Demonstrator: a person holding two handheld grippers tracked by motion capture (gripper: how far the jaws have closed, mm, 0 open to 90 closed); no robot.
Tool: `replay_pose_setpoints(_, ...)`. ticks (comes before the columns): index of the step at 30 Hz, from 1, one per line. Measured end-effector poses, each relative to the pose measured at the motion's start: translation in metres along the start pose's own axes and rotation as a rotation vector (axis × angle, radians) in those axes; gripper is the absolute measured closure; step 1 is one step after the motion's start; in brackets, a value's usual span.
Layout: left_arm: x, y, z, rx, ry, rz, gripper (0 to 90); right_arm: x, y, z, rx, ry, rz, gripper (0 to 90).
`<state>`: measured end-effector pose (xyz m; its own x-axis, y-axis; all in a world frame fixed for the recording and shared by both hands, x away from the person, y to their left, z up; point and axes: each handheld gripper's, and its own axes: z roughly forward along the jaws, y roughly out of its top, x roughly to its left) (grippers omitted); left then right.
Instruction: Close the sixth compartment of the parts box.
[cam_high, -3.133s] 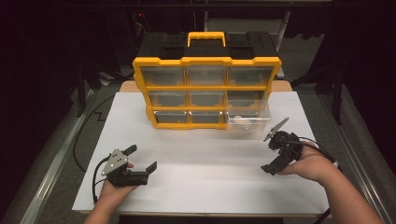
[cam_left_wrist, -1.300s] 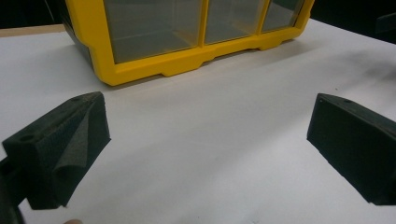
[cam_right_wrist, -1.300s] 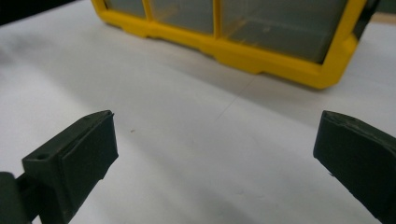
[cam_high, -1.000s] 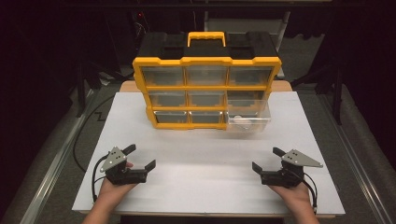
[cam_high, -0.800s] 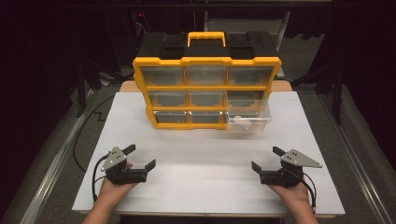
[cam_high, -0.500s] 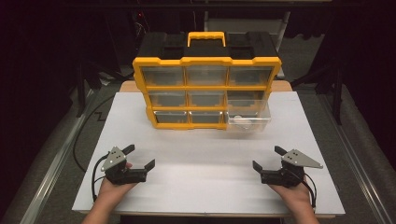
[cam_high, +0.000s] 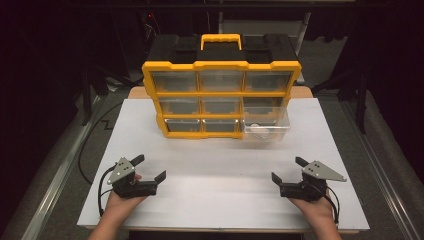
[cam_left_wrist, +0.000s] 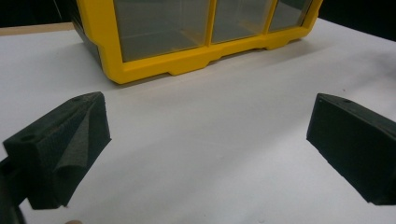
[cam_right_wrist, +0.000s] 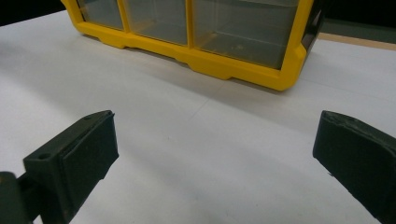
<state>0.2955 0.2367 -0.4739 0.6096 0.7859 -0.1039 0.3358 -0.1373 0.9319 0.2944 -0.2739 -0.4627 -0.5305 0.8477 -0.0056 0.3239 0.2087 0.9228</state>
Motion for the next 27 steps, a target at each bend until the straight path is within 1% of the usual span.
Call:
replay_pose_setpoints(1, 0.0, -0.0001, 0.0001, -0.003, 0.0, -0.006, 0.6, 0.0001, -0.0004, -0.0001, 0.001, 0.0, -0.003, 0.6)
replay_pose_setpoints(5, -0.0007, -0.0002, 0.0006, 0.001, -0.002, 0.001, 0.6, -0.0018, -0.0021, 0.0007, 0.009, -0.001, 0.004, 1.1)
replay_pose_setpoints(7, -0.0003, -0.0001, 0.0012, 0.002, -0.001, 0.003, 0.6, -0.0019, -0.0021, 0.0015, 0.015, 0.0, -0.006, 1.0)
replay_pose_setpoints(9, -0.0003, -0.0005, 0.0016, 0.006, 0.002, 0.004, 0.6, -0.0021, -0.0013, 0.0024, 0.012, -0.004, -0.027, 1.3)
replay_pose_setpoints(11, -0.0003, -0.0008, 0.0021, 0.013, 0.007, 0.008, 0.6, -0.0019, -0.0009, 0.0024, 0.005, -0.001, -0.019, 3.1)
replay_pose_setpoints(15, 0.0005, -0.0013, 0.0017, 0.019, 0.012, 0.006, 0.5, -0.0049, -0.0008, 0.0066, 0.007, 0.005, -0.023, 10.5)
replay_pose_setpoints(17, 0.0005, -0.0014, 0.0013, 0.017, 0.014, 0.007, 0.5, -0.0056, -0.0005, 0.0084, 0.005, -0.004, -0.026, 15.0)
replay_pose_setpoints(20, 0.0004, -0.001, 0.0018, 0.008, 0.014, 0.001, 0.5, -0.0064, -0.0007, 0.0093, 0.007, -0.008, -0.025, 16.8)
replay_pose_setpoints(23, -0.0007, -0.0011, 0.0025, 0.011, 0.01, 0.01, 0.6, -0.0062, -0.0011, 0.0085, 0.007, -0.01, -0.026, 20.0)
replay_pose_setpoints(27, -0.0012, -0.0013, 0.0024, 0.01, 0.007, 0.011, 0.5, -0.0073, -0.0001, 0.0053, -0.01, -0.015, -0.02, 27.4)
